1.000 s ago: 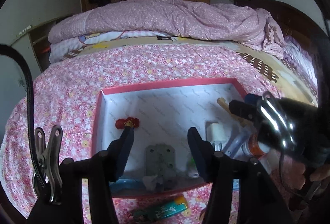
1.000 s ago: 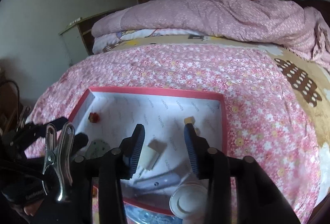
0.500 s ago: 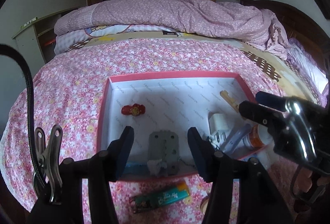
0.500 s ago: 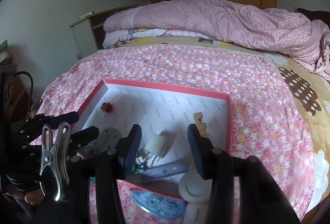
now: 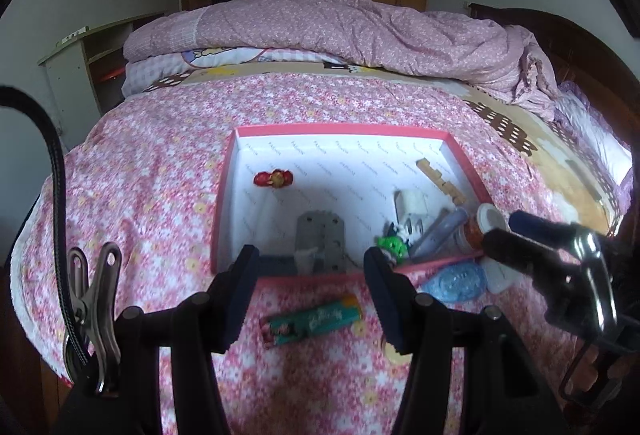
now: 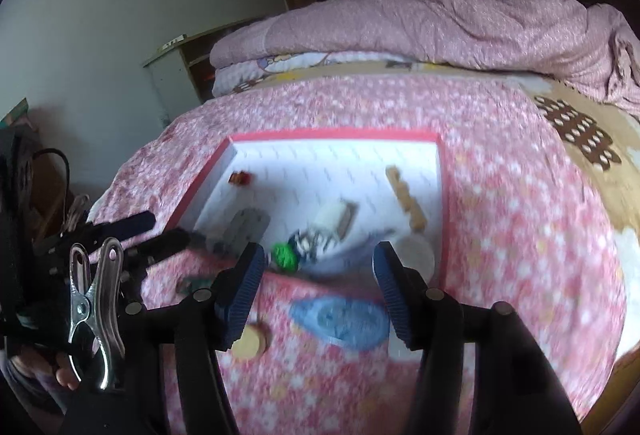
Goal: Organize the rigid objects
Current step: 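Withdraw both grippers toward the green printed box and wooden ball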
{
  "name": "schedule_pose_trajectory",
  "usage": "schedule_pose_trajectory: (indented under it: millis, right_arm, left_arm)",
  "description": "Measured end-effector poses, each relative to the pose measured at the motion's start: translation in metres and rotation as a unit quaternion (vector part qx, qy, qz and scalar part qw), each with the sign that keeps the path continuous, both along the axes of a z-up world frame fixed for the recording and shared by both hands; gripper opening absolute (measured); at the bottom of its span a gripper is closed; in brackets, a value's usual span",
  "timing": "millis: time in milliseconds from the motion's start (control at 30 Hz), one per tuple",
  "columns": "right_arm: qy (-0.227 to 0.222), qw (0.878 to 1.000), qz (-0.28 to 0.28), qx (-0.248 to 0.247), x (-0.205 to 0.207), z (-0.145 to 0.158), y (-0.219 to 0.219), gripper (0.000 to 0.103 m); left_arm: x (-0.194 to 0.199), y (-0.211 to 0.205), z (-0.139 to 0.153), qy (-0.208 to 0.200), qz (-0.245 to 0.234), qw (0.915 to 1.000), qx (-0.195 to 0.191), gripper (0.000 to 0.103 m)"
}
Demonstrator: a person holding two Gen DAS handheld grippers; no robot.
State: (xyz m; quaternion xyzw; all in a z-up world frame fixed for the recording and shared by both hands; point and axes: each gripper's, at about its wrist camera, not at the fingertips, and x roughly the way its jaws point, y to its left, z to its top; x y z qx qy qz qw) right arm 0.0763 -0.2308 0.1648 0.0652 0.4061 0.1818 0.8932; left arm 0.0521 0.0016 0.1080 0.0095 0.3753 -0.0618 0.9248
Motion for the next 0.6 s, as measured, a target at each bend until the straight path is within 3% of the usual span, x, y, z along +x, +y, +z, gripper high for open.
schedule_pose_trajectory:
  millis: [333, 600]
  right_arm:
    - [0.001, 1.000, -0.015, 0.000, -0.032, -0.003, -0.013, 0.058]
    - [0.000, 0.998, -0.004, -0.062, -0.056, -0.020, -0.007, 0.058]
  left_arm:
    - [-0.026, 0.014, -0.007, -0.002, 0.021, 0.9995, -0.025, 0.057]
    - [-0.025, 0.018, -0.033, 0.026, 0.041, 0.9981, -0.038, 0.057]
